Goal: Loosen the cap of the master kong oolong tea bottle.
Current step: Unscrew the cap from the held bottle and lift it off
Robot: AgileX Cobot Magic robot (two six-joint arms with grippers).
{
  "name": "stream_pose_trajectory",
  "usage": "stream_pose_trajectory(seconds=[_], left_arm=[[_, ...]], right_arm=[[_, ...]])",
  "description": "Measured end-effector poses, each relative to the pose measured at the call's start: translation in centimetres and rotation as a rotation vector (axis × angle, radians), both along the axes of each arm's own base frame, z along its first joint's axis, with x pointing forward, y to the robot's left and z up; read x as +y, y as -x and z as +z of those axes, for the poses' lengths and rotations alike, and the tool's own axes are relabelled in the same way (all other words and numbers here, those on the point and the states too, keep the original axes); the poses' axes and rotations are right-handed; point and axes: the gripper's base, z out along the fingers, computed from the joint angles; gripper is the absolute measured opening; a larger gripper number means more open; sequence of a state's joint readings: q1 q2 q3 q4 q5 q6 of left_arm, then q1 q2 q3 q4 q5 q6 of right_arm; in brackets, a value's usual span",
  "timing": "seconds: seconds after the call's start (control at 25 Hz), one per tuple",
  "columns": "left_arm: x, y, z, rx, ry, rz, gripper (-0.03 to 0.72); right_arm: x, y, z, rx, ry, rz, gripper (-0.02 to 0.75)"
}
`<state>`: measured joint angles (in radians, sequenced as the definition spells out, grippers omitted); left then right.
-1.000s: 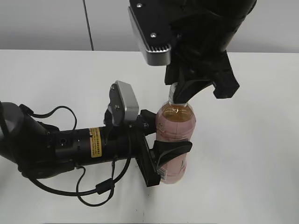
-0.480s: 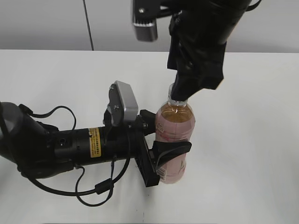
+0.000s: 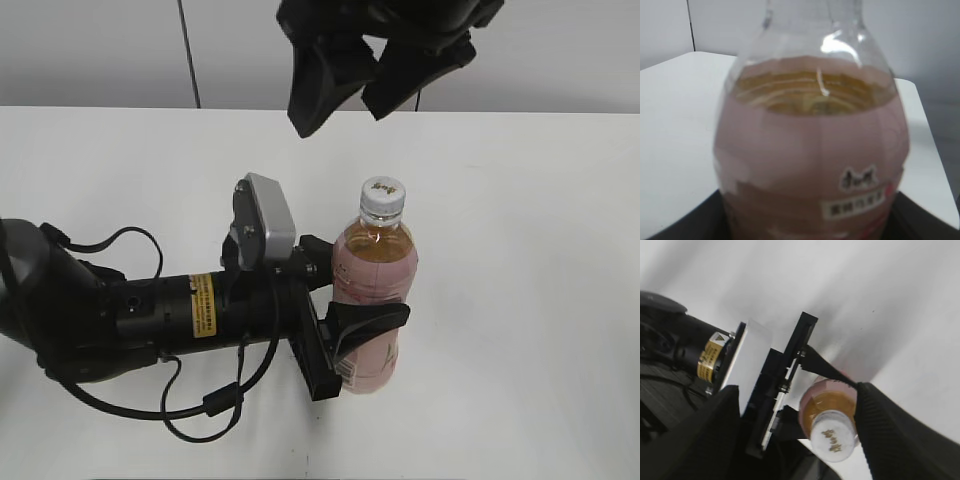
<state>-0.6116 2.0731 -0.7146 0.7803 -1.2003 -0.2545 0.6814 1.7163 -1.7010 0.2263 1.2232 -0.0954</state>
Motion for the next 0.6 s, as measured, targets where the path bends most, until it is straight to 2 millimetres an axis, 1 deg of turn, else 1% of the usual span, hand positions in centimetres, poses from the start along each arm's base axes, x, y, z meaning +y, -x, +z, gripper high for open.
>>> stream_pose_trajectory(seconds=[0.16,0.28,0.44,0.52,0.6], left_arm=[[0.0,0.0,0.0,0.0,0.0,0.0,0.389],[0.0,0.0,0.0,0.0,0.0,0.0,0.389],[0.0,0.0,0.0,0.0,0.0,0.0,0.389],[0.0,0.0,0.0,0.0,0.0,0.0,0.389],[0.0,0.0,0.0,0.0,0.0,0.0,0.389]], right_arm=[[0.0,0.0,0.0,0.101,-0.043,-0.21,0.545],[-0.2,0.1,-1.1,0.156,-0.022,-0.303,0.545],[-0.7,0.5,-3.7,0.233,0.043,-0.373,0.545],[-0.8,0.6,-4.3,0.253,0.058,-0.387,0.545],[-0.8,0.6,-4.4,0.257,0.059,-0.393,0.545]])
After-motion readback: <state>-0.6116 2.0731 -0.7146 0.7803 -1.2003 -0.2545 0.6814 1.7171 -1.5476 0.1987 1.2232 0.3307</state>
